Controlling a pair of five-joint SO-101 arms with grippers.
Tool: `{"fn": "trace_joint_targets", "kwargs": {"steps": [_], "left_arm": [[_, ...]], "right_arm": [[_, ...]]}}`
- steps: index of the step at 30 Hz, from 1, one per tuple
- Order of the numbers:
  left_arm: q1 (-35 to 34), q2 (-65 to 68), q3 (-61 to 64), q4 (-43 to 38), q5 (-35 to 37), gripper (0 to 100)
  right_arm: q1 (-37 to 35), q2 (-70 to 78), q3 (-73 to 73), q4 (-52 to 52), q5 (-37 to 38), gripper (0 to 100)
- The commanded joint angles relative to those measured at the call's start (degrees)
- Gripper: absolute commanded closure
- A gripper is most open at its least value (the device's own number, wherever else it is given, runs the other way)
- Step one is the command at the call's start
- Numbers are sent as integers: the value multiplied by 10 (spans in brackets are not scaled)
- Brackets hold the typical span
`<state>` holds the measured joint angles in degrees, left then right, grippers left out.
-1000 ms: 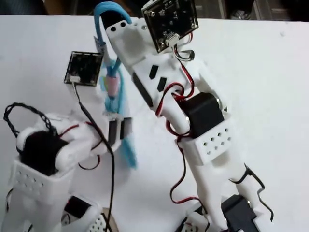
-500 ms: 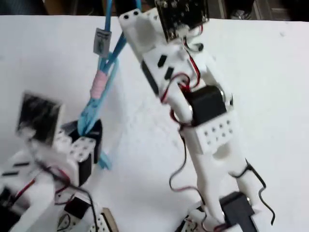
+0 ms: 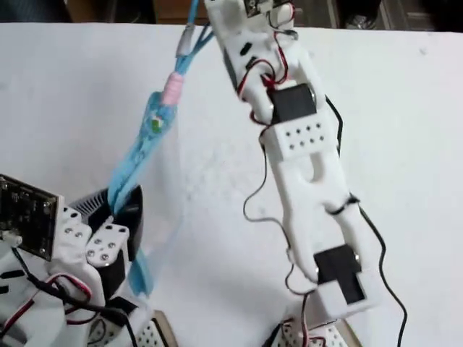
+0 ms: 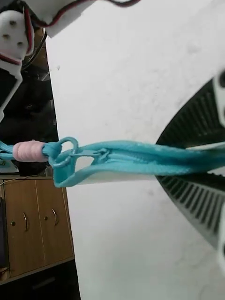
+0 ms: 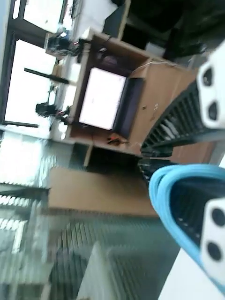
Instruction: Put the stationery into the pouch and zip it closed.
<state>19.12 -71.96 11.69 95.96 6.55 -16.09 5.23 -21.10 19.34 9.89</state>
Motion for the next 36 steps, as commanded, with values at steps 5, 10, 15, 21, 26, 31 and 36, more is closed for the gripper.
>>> {"fn": "trace_joint_targets", "kwargs": {"steps": [5, 10, 15, 21, 26, 31, 36], "left_arm": [[-3, -15, -50, 30, -1, 976], [-3, -15, -51, 32, -1, 976], [-4, -15, -51, 32, -1, 976], [-7, -15, -51, 32, -2, 976], [-7, -15, -47, 26, -2, 976], [-8, -14, -47, 26, -2, 976], [-8, -14, -46, 26, -23, 976]], "right_arm": [[106, 128, -157, -15, 6, 982], [137, 246, -328, 10, 6, 982], [143, 325, -475, 105, 6, 982], [131, 356, -591, 224, 6, 978], [98, 351, -672, 412, 8, 977], [51, 352, -745, 564, 74, 977], [14, 332, -744, 666, 76, 834]]}}
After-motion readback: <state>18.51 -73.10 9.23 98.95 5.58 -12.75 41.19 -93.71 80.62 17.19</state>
